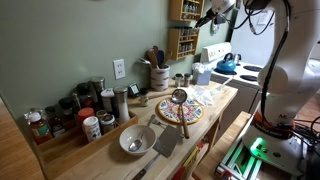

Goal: Put one jar from the counter on the second shelf from the bottom.

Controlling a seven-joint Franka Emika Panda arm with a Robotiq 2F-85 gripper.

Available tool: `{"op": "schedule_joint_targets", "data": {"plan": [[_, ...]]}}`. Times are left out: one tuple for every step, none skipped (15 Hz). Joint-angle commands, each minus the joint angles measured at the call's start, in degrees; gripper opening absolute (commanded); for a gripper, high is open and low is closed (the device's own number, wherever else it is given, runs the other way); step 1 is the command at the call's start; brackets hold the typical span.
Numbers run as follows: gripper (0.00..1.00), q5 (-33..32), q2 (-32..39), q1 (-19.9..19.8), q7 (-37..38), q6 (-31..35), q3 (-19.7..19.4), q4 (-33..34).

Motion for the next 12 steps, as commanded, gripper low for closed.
{"op": "schedule_joint_targets", "data": {"plan": [[0.3, -0.9, 1.9, -2.2, -0.1, -3.7, 1.6, 3.3], [0.3, -1.4, 2.2, -2.3, 0.2, -4.4, 1.7, 3.7], [0.3, -1.7, 2.4, -2.5, 0.4, -5.2, 1.8, 4.1], [0.3, -2.1, 2.6, -2.6, 0.6, -5.9, 1.8, 4.4], [0.3, -2.7, 2.7, -2.6, 1.0, -6.8, 1.7, 4.9], [0.3, -3.0, 2.9, -2.7, 1.2, -7.3, 1.7, 5.3], [0.65, -2.6, 2.9, -1.9, 1.0, -8.0, 0.5, 5.3], [0.81, -2.6, 3.0, -1.9, 1.0, -8.5, 0.5, 5.6], [0.87, -2.6, 3.1, -1.9, 1.1, -8.7, 0.3, 6.0], [0.95, -2.6, 3.2, -1.9, 1.2, -9.2, 0.2, 6.3], [0.99, -2.6, 3.2, -1.9, 1.2, -9.4, 0.1, 6.5], [1.0, -2.6, 3.3, -1.8, 1.3, -9.5, 0.0, 6.7]]}}
